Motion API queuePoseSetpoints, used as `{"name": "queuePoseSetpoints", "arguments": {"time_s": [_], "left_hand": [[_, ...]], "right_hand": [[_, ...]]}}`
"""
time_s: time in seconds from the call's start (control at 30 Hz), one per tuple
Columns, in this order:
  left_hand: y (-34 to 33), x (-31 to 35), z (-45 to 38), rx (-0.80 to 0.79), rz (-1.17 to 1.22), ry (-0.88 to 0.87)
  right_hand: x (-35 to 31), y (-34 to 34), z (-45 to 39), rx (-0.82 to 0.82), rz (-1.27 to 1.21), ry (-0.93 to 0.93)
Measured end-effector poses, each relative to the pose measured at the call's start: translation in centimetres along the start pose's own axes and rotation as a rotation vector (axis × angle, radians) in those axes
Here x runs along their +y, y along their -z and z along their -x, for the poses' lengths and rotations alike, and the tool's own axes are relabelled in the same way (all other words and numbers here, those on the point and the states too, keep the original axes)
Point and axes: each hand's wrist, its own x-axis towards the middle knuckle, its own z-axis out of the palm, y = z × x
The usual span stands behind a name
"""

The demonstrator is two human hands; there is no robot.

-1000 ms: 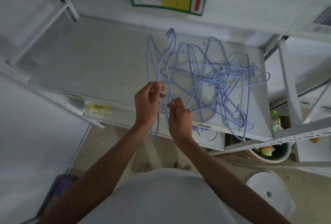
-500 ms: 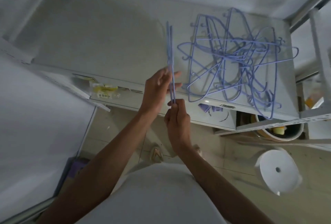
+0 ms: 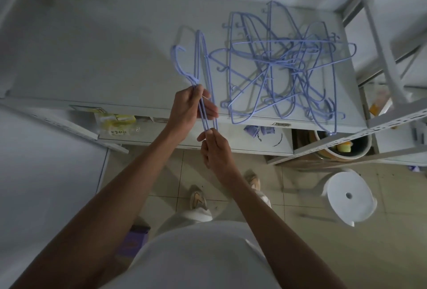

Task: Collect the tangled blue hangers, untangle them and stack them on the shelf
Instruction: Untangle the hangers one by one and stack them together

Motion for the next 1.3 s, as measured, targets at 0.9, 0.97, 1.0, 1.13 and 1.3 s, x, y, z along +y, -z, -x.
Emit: {"name": "queuePoseSetpoints", "arguments": {"time_s": [0.9, 0.97, 1.0, 1.13, 1.3], "left_hand": [[-0.9, -0.3, -3.5, 0.092, -0.066, -0.099], [-1.4, -0.3, -3.8, 0.085, -0.054, -0.089], [-1.6, -0.3, -3.9, 0.082, -0.054, -0.085], [-1.3, -0.6, -3.7, 0.104, -0.069, -0.089], [-0.7, -0.7, -3.5, 0.129, -0.068, -0.106]], "right_hand": [[-7.0, 13.6, -7.3, -0.207, 0.049, -0.206], [-9.6, 16.6, -9.8, -0.156, 0.136, -0.241], [-10.6, 17.8, -11.2, -0.093, 0.214, -0.268], [-11.9, 18.8, -16.2, 0.123, 0.567, -0.320], [-11.3, 16.1, -18.1, 0.300, 1.066, -0.113]]}}
